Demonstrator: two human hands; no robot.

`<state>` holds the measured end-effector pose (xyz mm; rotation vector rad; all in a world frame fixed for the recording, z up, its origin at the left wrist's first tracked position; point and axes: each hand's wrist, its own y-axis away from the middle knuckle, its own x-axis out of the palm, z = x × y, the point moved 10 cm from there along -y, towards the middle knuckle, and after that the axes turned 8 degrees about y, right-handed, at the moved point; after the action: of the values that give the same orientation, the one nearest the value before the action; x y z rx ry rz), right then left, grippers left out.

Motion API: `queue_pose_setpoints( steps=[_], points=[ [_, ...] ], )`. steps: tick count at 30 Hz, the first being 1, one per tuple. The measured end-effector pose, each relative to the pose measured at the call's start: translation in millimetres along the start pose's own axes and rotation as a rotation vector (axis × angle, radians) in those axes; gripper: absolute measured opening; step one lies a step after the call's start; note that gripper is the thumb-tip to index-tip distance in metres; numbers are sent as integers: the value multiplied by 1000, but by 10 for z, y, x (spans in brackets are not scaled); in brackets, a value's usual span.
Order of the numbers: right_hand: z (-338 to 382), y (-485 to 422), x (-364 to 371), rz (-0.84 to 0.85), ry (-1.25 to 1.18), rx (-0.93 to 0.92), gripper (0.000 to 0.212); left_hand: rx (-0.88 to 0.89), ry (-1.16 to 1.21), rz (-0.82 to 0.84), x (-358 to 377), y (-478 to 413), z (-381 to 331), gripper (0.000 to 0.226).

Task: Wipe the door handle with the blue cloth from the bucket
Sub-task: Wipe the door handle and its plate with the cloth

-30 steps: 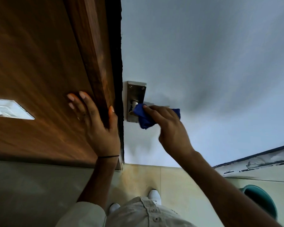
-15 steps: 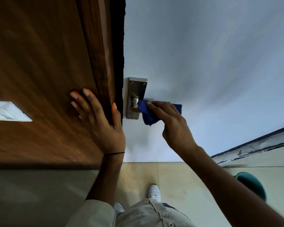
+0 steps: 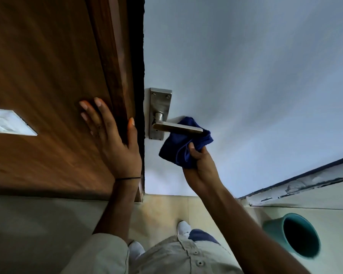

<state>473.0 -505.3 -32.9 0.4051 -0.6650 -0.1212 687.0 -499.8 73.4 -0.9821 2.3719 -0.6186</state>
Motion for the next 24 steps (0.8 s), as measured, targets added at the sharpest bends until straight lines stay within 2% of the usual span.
queue_pose_setpoints(
  steps=[5,8,10,11,14,18,21,24],
  points=[
    [-115,-46,32,226,-8,200,34,-57,16,-35,-21,43,4,74],
    [-202,-71,-168,250,67,309,36,-80,-95,-76,-59,93,43,76],
    [-278,-84,-303,255,109,400,36,-178,-236,-127,-101,268,162,80],
    [-307,-87,-335,272,133,444,33,-261,-206,-164,-125,405,197,81],
    [-346,-74,-283,354,205,523,28,-683,160,-250,-60,1038,529,70],
    [-362,-86,-149,471,358,473,35,-1199,722,-5,572,1824,679,82],
    [-329,-123,-136,479,685,311,31,-1361,1115,-66,933,2051,473,86],
    [-291,-100,-112,501,808,207,31,-1249,1084,-99,864,2090,438,63]
  ],
)
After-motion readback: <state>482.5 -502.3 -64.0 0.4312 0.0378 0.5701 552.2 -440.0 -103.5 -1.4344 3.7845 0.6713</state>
